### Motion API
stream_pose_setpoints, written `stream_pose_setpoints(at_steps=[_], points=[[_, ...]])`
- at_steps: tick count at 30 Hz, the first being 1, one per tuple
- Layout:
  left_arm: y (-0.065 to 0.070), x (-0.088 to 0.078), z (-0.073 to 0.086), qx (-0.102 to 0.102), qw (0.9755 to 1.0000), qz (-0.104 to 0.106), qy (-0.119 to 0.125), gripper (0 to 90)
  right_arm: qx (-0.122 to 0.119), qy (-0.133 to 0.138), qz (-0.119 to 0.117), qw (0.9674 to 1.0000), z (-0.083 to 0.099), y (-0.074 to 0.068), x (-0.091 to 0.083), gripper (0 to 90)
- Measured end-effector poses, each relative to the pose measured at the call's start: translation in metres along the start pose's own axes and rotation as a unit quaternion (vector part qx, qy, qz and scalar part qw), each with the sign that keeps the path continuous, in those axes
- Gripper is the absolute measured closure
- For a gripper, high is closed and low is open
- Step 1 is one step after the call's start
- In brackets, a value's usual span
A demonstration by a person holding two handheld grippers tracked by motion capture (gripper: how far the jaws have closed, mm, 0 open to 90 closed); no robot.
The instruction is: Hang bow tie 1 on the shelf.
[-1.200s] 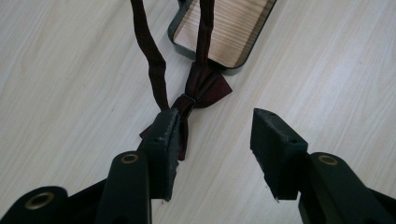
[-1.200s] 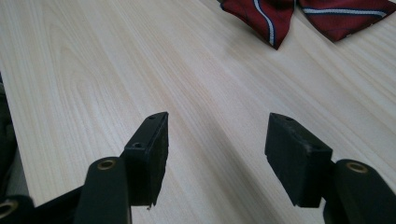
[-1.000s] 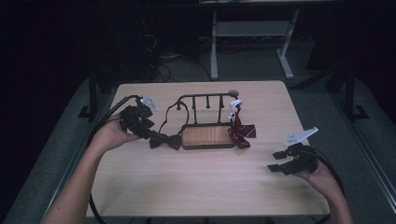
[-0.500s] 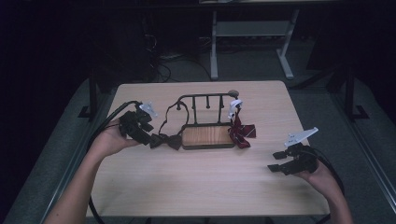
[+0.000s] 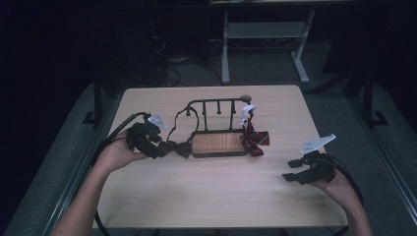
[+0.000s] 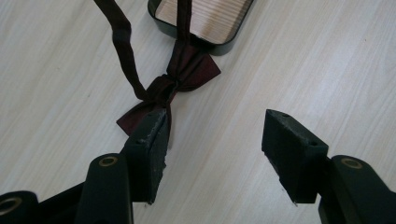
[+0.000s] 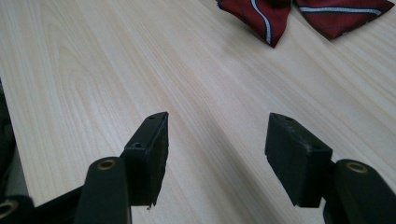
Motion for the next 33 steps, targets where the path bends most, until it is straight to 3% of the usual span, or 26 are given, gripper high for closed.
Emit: stream_pose_setpoints(at_steps=[16,33], points=[[0.001,0.017,0.021,-0.02,0.9997,0.008,0.01,38.0,0.002,-0.002,0.0,1.0,0.0,0.0,0.001,39.4],[0.003,0.032,0.04,-0.026,0.9995,0.011,0.014,36.6,0.005,-0.003,-0.002,1.0,0.001,-0.001,0.002,39.3]])
Point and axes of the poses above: each handheld gripper's, and its own axes: x roughly forward along the jaws, z roughly out of its underside, y roughly to its right, the point moved 1 cm from there along x, roughly forward along the jaws, and after that the axes turned 13 degrees about -x, right-handed, at the moved point
